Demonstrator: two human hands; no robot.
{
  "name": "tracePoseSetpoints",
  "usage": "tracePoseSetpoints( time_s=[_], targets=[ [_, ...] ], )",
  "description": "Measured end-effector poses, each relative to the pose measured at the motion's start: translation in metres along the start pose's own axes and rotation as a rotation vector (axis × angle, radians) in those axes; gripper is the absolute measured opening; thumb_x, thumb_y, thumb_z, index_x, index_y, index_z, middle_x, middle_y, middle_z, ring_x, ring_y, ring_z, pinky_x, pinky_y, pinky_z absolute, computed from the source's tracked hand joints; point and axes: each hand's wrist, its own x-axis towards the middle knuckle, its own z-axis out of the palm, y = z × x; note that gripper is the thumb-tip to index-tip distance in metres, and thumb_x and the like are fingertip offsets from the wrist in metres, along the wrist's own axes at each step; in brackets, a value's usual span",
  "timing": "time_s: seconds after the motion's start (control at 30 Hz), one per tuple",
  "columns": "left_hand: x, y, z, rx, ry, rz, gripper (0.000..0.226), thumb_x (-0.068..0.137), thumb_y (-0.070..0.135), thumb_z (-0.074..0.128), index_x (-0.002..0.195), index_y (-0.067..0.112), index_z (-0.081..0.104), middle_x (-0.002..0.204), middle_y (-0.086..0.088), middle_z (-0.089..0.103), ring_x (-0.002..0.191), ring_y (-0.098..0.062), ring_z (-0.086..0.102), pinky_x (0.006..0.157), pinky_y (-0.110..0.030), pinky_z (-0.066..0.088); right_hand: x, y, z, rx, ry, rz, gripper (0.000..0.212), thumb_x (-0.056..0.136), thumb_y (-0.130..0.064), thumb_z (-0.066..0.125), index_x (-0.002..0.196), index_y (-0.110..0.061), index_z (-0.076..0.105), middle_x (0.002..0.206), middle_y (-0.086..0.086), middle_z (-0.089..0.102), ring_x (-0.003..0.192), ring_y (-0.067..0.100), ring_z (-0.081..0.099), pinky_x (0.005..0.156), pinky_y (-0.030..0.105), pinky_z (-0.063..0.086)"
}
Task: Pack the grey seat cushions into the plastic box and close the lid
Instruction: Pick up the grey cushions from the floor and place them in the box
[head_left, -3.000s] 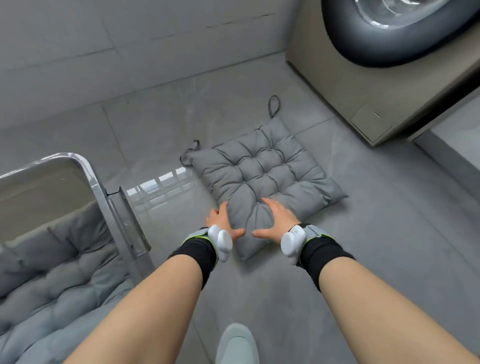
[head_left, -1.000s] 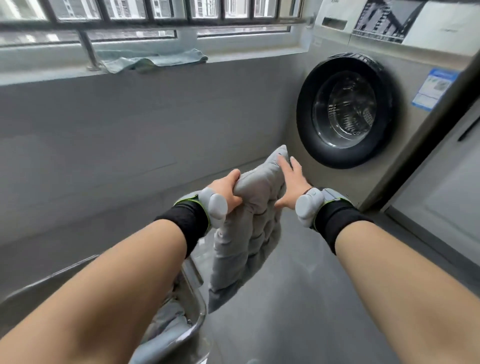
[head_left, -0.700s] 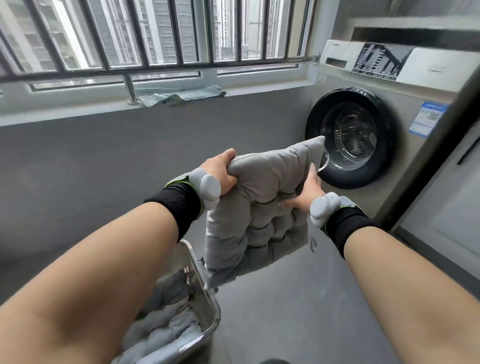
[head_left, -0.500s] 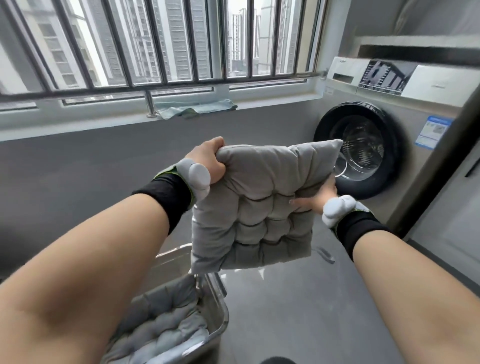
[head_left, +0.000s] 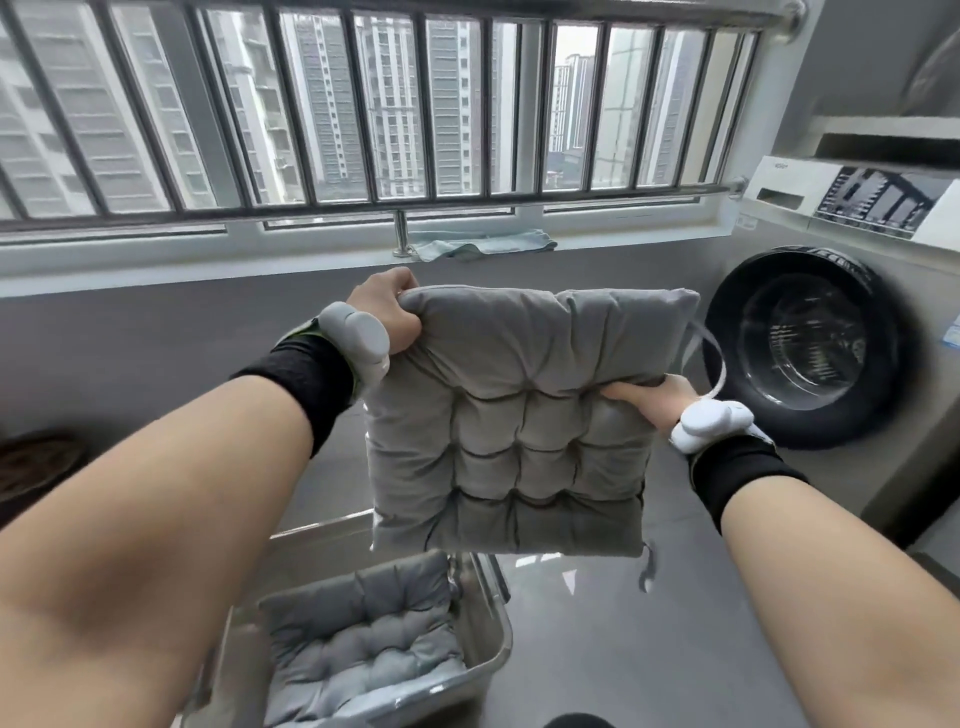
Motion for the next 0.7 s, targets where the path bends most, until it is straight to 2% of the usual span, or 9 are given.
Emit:
tracePoseSetpoints(
  time_s=[0.07, 0.13, 0.27, 0.37, 0.43, 0.53, 0.63, 0.7],
  targets=[
    [-0.005, -0.013, -0.013, 0.0, 0.013, -0.029, 0.031, 0.05, 0.016, 0.037, 0.077, 0.019, 0.051, 0.076, -0.005, 0.057, 0.076, -0.025, 0.051, 0.067, -0.027, 0.039, -0.006, -0.014, 0.01, 0.051, -0.002, -0.037, 0.025, 0.067, -0.043, 0.076, 0.073, -0.023, 0.061, 0.079, -0.007, 0.065, 0.084, 0.021, 0.061, 0.086, 0.029, 0.045],
    [-0.013, -0.03, -0.027, 0.012, 0.033, -0.062, 0.025, 0.051, 0.016, 0.038, 0.073, 0.021, 0.048, 0.076, -0.005, 0.057, 0.077, -0.026, 0.051, 0.067, -0.028, 0.039, -0.01, -0.026, 0.026, 0.106, -0.034, -0.045, 0.022, 0.07, -0.037, 0.077, 0.081, -0.022, 0.064, 0.083, -0.004, 0.066, 0.08, 0.018, 0.061, 0.082, 0.028, 0.044],
    [-0.031, -0.065, -0.055, 0.096, 0.088, -0.184, 0.025, 0.065, 0.013, 0.047, 0.086, 0.024, 0.051, 0.077, 0.0, 0.059, 0.081, -0.027, 0.053, 0.074, -0.028, 0.037, -0.021, -0.053, 0.061, 0.194, -0.122, -0.072, 0.04, 0.075, -0.025, 0.076, 0.111, -0.014, 0.065, 0.098, 0.003, 0.064, 0.088, 0.02, 0.059, 0.08, 0.026, 0.042],
    [-0.041, -0.09, -0.065, 0.098, 0.149, -0.239, 0.028, 0.065, 0.011, 0.047, 0.085, 0.03, 0.049, 0.074, 0.005, 0.06, 0.087, -0.03, 0.055, 0.081, -0.029, 0.034, -0.028, -0.068, 0.078, 0.212, -0.139, -0.107, 0.041, 0.078, -0.025, 0.072, 0.117, -0.012, 0.063, 0.098, 0.001, 0.06, 0.089, 0.018, 0.056, 0.08, 0.025, 0.039],
    [-0.05, -0.113, -0.075, 0.089, 0.23, -0.287, 0.033, 0.066, 0.011, 0.049, 0.09, 0.033, 0.052, 0.094, -0.004, 0.065, 0.1, -0.034, 0.055, 0.085, -0.031, 0.038, -0.035, -0.078, 0.094, 0.227, -0.168, -0.13, 0.032, 0.08, -0.024, 0.071, 0.109, -0.018, 0.062, 0.096, 0.001, 0.06, 0.087, 0.018, 0.055, 0.079, 0.024, 0.039],
    [-0.065, -0.148, -0.084, 0.117, 0.369, -0.29, 0.047, 0.072, 0.008, 0.058, 0.117, 0.022, 0.053, 0.12, -0.013, 0.055, 0.119, -0.035, 0.043, 0.1, -0.035, 0.036, -0.043, -0.092, 0.122, 0.247, -0.196, -0.146, 0.021, 0.078, -0.023, 0.072, 0.095, -0.021, 0.06, 0.095, 0.003, 0.064, 0.085, 0.02, 0.057, 0.077, 0.026, 0.041],
    [-0.082, -0.176, -0.082, 0.022, 0.463, -0.328, 0.08, 0.071, 0.017, 0.073, 0.139, 0.012, 0.032, 0.138, -0.017, 0.041, 0.129, -0.035, 0.035, 0.109, -0.038, 0.027, -0.046, -0.099, 0.136, 0.256, -0.177, -0.123, 0.011, 0.076, -0.023, 0.072, 0.077, -0.019, 0.062, 0.095, 0.006, 0.066, 0.084, 0.021, 0.058, 0.077, 0.03, 0.045],
    [-0.094, -0.2, -0.081, -0.066, 0.411, -0.452, 0.104, 0.068, 0.031, 0.08, 0.147, 0.013, 0.015, 0.149, -0.016, 0.031, 0.137, -0.032, 0.032, 0.112, -0.038, 0.025, -0.045, -0.101, 0.147, 0.271, -0.175, -0.106, 0.01, 0.075, -0.025, 0.072, 0.073, -0.021, 0.062, 0.096, 0.008, 0.067, 0.085, 0.022, 0.059, 0.078, 0.032, 0.047]
  ],
)
